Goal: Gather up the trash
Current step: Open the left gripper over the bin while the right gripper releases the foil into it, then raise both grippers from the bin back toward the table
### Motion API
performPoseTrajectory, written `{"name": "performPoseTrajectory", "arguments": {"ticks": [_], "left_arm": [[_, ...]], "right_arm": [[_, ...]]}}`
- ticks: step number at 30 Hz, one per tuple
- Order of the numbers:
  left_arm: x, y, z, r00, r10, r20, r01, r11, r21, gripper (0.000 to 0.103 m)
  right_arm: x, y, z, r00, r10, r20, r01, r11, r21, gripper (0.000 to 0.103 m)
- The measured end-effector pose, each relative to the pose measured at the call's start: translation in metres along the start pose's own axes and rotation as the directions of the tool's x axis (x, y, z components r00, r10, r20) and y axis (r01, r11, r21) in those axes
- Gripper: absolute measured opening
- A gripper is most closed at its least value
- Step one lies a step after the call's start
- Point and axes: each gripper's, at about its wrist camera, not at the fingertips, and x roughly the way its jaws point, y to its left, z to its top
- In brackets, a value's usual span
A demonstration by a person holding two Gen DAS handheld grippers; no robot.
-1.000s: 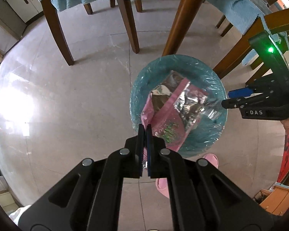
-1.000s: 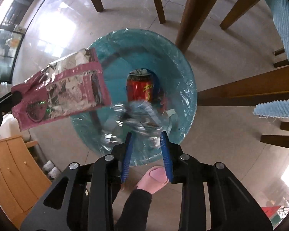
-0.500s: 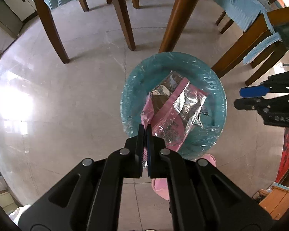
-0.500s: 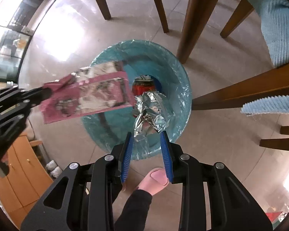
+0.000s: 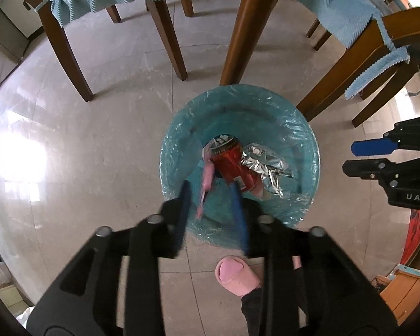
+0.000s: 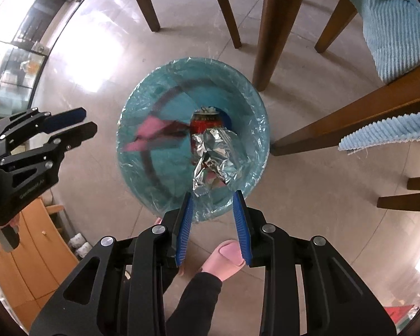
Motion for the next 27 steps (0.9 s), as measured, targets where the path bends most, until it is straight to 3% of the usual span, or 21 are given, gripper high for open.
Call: {"name": "performPoseTrajectory", "arguments": {"ticks": [4, 7, 11, 22, 27], "left_arm": [[-0.011, 0.003, 0.002, 0.999, -0.006, 0.036, 0.007, 1.0, -0.024, 0.052], [-0.02, 0.002, 0.004, 0.999, -0.011, 0.045, 0.012, 1.0, -0.02, 0.056], [-0.041, 0.003, 0.003, 0.996, -0.006, 0.085, 0.009, 0.999, -0.034, 0.08], [-0.11, 0.026, 0.005, 0.993, 0.026, 0.114, -0.019, 0.998, -0.063, 0.095], [-0.159, 0.039, 0.005, 0.992, 0.047, 0.116, -0.041, 0.998, -0.05, 0.096]], "right_arm": [[-0.004, 0.003, 0.0, 1.0, 0.006, 0.007, -0.006, 1.0, -0.012, 0.031], [-0.011, 0.006, 0.0, 1.0, 0.009, 0.017, -0.009, 1.0, -0.021, 0.031], [-0.027, 0.016, -0.001, 0.999, 0.019, 0.03, -0.018, 0.999, -0.037, 0.034], [-0.095, 0.043, 0.001, 0.994, -0.013, 0.104, 0.02, 0.998, -0.064, 0.065], [-0.144, 0.069, 0.0, 0.992, 0.006, 0.128, 0.006, 0.996, -0.09, 0.066]]}}
